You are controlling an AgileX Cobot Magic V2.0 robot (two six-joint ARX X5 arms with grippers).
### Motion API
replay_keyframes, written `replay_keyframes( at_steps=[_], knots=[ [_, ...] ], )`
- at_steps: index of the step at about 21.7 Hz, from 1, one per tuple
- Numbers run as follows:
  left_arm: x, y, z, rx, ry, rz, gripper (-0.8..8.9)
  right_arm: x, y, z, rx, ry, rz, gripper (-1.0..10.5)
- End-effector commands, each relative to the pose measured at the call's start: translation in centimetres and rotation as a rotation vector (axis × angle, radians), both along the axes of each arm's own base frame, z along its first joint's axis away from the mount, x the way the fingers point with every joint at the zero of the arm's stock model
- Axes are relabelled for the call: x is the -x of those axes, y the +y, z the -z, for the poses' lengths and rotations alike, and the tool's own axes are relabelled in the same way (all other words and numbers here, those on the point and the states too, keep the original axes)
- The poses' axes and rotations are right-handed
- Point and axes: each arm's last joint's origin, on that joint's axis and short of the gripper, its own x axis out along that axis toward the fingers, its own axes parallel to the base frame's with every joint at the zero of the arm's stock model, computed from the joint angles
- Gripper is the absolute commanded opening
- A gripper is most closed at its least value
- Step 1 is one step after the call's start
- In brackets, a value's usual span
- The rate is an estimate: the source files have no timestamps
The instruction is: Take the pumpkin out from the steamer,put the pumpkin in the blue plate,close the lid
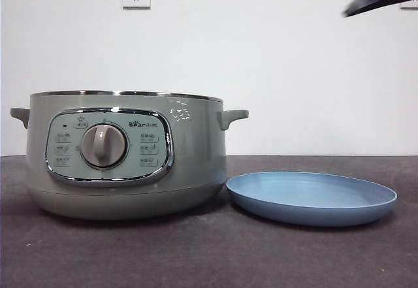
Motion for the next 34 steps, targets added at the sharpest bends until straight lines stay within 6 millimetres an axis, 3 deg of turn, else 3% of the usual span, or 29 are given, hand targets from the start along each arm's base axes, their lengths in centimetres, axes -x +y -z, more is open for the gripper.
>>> replay_keyframes(
  at_steps=[1,3,11,20,27,34],
  knots=[
    [1.7,1.1,-1.5,-0.005,-0.083,-0.067,-0.06,-1.5,1.9,0.0,0.010,0.023,-0.037,4.9],
    [2.8,1.7,-1.8,-0.023,-0.093,-0.117,-0.05,-2.6,3.7,-0.1,0.033,0.037,-0.078,5.5],
    [6.0,3.8,-2.3,-0.095,-0.119,-0.285,-0.06,-5.9,10.6,-1.8,0.144,0.054,-0.244,5.5],
    [7.0,4.7,-1.9,-0.219,-0.094,-0.404,-0.06,-8.0,19.5,-3.7,0.459,0.086,-0.307,5.5],
    [7.0,4.7,-1.9,-0.221,-0.091,-0.403,-0.05,-9.1,25.3,-0.4,0.607,0.063,-0.371,5.4],
    [7.0,4.7,-1.8,-0.226,-0.083,-0.401,-0.05,-10.7,27.5,3.7,0.624,0.095,-0.389,5.4]
  ],
)
